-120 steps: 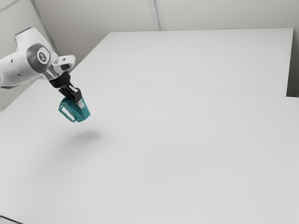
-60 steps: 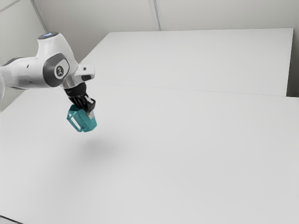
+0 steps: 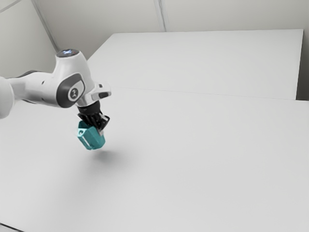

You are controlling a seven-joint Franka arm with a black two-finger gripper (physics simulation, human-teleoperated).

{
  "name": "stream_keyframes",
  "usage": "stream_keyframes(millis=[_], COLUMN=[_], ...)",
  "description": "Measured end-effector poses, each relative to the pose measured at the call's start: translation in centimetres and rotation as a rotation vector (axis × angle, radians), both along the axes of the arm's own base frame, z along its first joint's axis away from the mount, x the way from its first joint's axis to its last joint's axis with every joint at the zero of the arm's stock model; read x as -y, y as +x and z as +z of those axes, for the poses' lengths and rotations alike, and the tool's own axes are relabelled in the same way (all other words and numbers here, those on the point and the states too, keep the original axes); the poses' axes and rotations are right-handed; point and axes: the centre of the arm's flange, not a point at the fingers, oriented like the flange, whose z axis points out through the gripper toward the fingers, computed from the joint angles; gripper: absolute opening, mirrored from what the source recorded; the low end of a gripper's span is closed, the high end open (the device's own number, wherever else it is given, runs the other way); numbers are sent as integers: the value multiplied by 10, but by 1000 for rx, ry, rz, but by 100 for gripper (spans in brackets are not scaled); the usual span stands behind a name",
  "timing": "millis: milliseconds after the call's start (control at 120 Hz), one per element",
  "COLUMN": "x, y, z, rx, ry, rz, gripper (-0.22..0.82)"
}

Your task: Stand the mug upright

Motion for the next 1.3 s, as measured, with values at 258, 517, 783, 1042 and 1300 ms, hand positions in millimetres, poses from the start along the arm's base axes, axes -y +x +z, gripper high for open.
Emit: stream_keyframes(millis=[258, 517, 783, 1042, 1300], x=[14, 25, 23, 21, 30], y=[-14, -15, -11, -11, 4], z=[-20, -35, -55, -59, -2], rx=[7, 23, 12, 25, 94], ry=[6, 25, 29, 24, 19], rz=[74, 113, 171, 211, 226], gripper=[-17, -17, -17, 17, 47])
